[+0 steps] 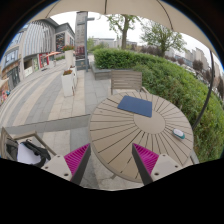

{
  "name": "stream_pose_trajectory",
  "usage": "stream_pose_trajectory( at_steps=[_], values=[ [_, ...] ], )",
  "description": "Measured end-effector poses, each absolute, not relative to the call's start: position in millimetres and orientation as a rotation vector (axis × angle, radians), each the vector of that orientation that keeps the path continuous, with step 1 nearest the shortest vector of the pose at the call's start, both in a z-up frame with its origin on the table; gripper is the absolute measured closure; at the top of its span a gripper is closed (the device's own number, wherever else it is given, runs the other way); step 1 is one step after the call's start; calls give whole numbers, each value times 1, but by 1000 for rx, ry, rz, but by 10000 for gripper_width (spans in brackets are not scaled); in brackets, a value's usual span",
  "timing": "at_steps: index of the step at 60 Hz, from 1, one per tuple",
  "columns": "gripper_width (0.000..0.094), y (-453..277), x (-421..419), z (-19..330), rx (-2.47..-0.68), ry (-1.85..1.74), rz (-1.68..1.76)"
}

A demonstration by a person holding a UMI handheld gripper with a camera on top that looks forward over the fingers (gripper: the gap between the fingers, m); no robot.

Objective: Arrange mouse

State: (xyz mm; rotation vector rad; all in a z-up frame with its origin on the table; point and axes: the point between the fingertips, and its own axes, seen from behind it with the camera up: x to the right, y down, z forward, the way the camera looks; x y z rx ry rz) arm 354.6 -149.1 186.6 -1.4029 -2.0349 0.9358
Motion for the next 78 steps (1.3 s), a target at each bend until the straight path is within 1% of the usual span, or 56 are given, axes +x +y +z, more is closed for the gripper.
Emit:
stream_pose_trajectory(
  at_steps=[6, 10, 26, 32, 42, 54, 67, 78],
  values=[
    [81, -134, 348, 183, -1461, -1975, 918],
    [82, -111, 335, 178, -1491, -1934, 895],
    [81, 42, 293, 140, -1668, -1712, 763],
    [77, 95, 284, 127, -1699, -1634, 722],
    [75, 166, 265, 102, -1698, -1548, 668],
    [80, 207, 219, 74, -1684, -1507, 685],
    [84, 227, 158, 37, -1659, -1560, 696],
    [82, 244, 109, 5, -1696, -1590, 714]
  ],
)
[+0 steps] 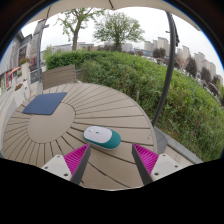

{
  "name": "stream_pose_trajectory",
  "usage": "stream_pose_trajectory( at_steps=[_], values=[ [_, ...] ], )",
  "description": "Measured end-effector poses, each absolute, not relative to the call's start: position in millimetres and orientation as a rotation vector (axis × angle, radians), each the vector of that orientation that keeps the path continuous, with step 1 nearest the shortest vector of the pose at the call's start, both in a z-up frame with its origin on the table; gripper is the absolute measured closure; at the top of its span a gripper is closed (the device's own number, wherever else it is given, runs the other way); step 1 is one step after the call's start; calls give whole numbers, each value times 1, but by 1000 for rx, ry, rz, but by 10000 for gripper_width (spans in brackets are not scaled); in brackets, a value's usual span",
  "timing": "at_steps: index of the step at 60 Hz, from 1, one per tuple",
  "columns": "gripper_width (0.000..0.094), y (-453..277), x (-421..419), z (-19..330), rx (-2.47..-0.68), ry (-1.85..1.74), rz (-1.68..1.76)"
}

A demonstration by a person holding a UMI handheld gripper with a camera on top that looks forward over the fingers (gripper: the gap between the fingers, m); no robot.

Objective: Arrange mouse

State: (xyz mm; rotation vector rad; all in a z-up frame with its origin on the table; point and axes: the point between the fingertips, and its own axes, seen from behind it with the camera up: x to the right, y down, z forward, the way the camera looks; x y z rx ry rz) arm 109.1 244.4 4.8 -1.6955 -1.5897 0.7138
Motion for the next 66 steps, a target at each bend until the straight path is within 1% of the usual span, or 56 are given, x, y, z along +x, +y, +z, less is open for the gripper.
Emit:
stream_pose_trajectory(
  at_steps=[6, 10, 19, 25, 33, 35, 38, 39, 40, 41, 42, 44, 45, 49, 52, 55, 61, 66],
  values=[
    [72, 249, 82, -3, -1681, -1626, 725],
    [82, 251, 66, -8, -1685, -1639, 733],
    [80, 268, 32, -7, -1691, -1631, 720],
    [72, 278, 21, -15, -1726, -1631, 693],
    [96, 275, 15, -15, -1754, -1639, 721],
    [122, 274, 15, -15, -1755, -1639, 726],
    [203, 270, 15, -16, -1761, -1638, 741],
    [248, 271, 15, -15, -1757, -1641, 739],
    [320, 269, 14, -17, -1752, -1645, 739],
    [432, 267, 14, -18, -1748, -1654, 742],
    [456, 266, 13, -17, -1746, -1654, 742],
    [465, 268, 14, -18, -1764, -1656, 734],
    [486, 268, 15, -17, -1771, -1661, 730],
    [500, 266, 13, -15, -1779, -1688, 707],
    [507, 264, 9, -5, -1776, -1692, 704],
    [507, 257, 1, 18, -1738, -1703, 733],
    [507, 229, -26, 72, -1640, -1730, 802],
    [508, 182, -52, 115, -1589, -1734, 894]
  ],
)
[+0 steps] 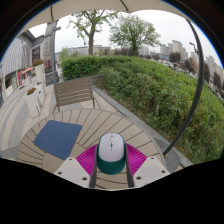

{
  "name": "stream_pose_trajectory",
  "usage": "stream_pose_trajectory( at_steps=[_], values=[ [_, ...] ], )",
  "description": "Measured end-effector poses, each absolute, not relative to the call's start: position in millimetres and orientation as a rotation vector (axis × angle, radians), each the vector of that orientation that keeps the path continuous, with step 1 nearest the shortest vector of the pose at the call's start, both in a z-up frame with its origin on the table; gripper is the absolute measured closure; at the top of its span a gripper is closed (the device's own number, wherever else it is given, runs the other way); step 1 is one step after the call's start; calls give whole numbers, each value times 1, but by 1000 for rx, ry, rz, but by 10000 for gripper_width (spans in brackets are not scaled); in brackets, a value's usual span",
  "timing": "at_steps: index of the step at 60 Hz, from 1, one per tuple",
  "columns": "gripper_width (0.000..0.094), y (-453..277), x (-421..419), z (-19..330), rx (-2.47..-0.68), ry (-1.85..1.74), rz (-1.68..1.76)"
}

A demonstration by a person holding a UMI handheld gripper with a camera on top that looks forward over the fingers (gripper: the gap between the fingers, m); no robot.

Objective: Arrange mouse

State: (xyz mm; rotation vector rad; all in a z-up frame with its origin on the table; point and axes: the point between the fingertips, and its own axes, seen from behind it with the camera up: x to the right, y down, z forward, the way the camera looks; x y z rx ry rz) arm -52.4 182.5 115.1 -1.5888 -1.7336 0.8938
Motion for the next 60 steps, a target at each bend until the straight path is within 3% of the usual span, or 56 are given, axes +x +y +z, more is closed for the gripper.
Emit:
stream_pose_trajectory(
  at_steps=[6, 13, 23, 32, 38, 43, 60],
  values=[
    [510, 110, -86, 142, -1590, -1759, 999],
    [508, 19, -116, 128, -1616, -1830, 1010],
    [508, -87, -141, 52, -1652, -1890, 954],
    [474, -110, -148, -14, -1719, -1859, 838],
    [393, -107, -155, -10, -1711, -1827, 805],
    [72, -98, -150, 16, -1707, -1777, 783],
    [89, -100, -1, 136, -1836, -1808, 759]
  ],
)
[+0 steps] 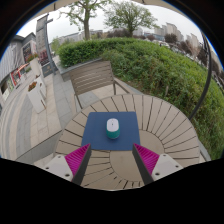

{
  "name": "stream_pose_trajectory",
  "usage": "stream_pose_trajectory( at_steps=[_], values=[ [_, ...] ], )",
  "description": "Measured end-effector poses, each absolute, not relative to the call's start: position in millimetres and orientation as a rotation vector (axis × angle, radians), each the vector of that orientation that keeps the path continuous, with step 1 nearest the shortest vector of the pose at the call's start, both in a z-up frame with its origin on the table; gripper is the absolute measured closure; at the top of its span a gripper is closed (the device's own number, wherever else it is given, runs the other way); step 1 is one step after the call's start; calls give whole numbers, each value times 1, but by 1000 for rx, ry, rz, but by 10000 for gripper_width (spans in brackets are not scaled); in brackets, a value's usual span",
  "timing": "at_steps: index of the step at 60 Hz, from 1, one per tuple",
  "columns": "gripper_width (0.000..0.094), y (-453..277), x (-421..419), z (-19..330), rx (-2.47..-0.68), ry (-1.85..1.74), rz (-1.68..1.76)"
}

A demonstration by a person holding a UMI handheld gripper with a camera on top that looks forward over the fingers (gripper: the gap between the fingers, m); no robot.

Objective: Arrange mouse

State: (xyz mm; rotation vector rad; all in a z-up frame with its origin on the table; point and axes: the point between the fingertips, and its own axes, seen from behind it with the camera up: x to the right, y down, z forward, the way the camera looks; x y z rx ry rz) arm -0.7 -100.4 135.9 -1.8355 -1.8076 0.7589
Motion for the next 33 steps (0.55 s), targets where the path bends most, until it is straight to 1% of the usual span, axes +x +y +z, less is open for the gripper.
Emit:
stream_pose_trajectory(
  at_steps=[5, 8, 14, 20, 28, 33],
  values=[
    [89, -97, 60, 156, -1888, -1809, 696],
    [90, -100, 88, 167, -1889, -1828, 699],
    [86, -91, 132, 178, -1908, -1801, 644],
    [87, -84, 149, 185, -1884, -1777, 612],
    [85, -67, 151, 190, -1900, -1698, 580],
    [85, -73, 156, 187, -1930, -1683, 597]
  ],
)
